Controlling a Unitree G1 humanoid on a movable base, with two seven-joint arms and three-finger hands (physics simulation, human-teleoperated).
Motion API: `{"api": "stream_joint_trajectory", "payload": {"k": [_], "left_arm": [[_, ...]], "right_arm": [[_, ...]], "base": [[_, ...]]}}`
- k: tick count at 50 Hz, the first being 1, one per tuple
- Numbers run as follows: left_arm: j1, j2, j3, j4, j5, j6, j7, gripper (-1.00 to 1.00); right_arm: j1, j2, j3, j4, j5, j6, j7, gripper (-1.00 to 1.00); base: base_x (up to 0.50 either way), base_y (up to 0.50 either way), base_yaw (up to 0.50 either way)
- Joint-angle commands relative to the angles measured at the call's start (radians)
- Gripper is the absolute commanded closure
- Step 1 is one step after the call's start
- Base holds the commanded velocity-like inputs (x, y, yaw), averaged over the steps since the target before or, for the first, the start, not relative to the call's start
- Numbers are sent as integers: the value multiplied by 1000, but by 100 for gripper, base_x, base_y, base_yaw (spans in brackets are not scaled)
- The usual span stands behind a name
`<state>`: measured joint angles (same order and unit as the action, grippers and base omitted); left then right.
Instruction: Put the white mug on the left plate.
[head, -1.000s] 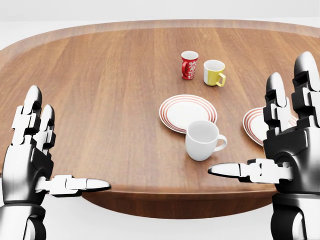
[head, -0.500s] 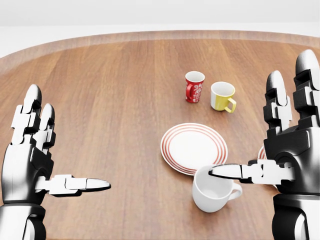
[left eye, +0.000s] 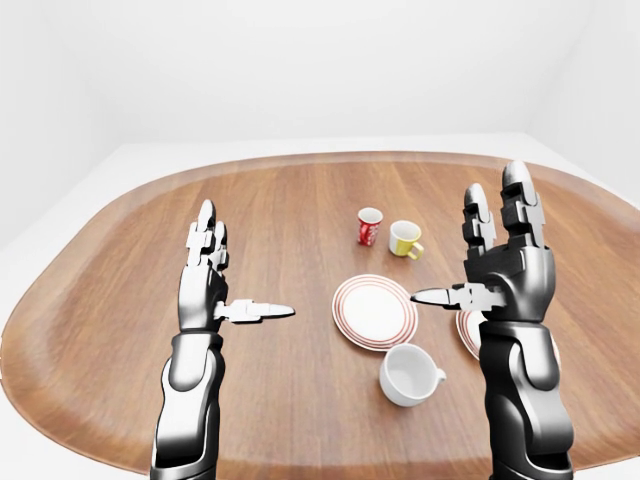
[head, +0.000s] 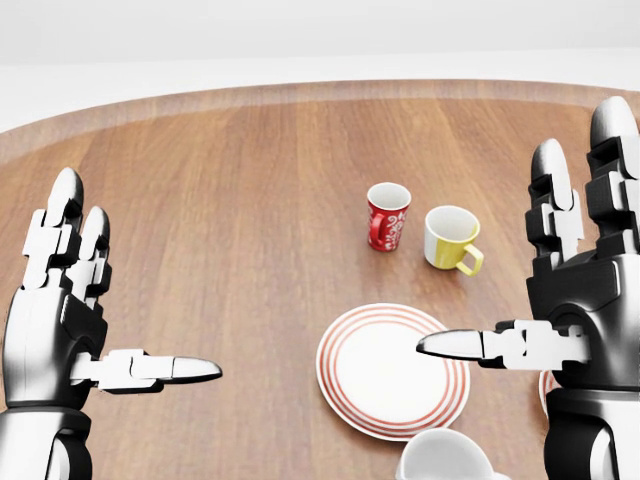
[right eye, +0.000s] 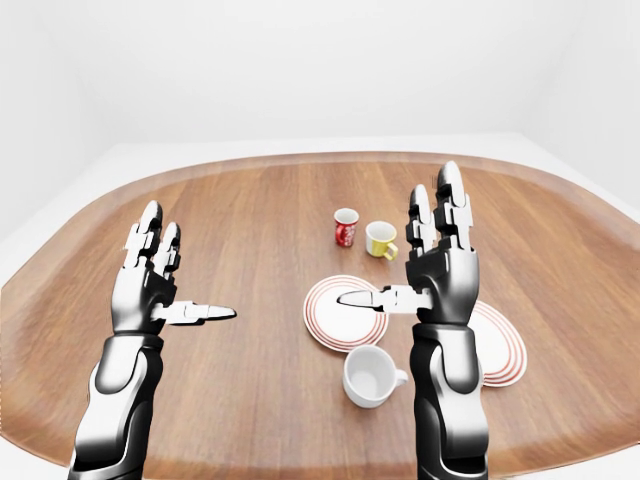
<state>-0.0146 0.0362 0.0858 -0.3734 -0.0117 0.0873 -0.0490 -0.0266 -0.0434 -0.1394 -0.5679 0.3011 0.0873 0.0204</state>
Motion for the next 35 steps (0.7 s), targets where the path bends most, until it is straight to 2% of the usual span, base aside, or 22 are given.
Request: {"api": "stream_joint_trajectory", "payload": {"k": [1, 12, 16, 25, 30, 35], "left_arm": [[3, 0, 0, -4, -1, 0, -2, -100], [0, 1, 2, -2, -3, 0, -4, -100], [-1, 2, 4, 1, -3, 0, -6, -100], [-5, 5, 9, -1, -6, 0, -6, -100], [-5, 4, 6, -1, -4, 0, -5, -100], [-5, 3, 6, 1, -2, 0, -3, -100]], "right_arm": [[4, 0, -1, -5, 1, 0, 1, -100], [0, -4, 19, 9, -38, 0, -6, -100], [10, 0, 47, 36, -95, 0, 1, -100], [37, 10, 69, -24, -127, 0, 29, -100], [120, 8, 116, -77, -177, 0, 75, -100], [172, 7, 106, -114, -204, 0, 130, -100]], "base": [[50, -2, 0], [49, -3, 0], [0, 0, 0], [0, 0, 0], [0, 0, 0], [0, 0, 0]]}}
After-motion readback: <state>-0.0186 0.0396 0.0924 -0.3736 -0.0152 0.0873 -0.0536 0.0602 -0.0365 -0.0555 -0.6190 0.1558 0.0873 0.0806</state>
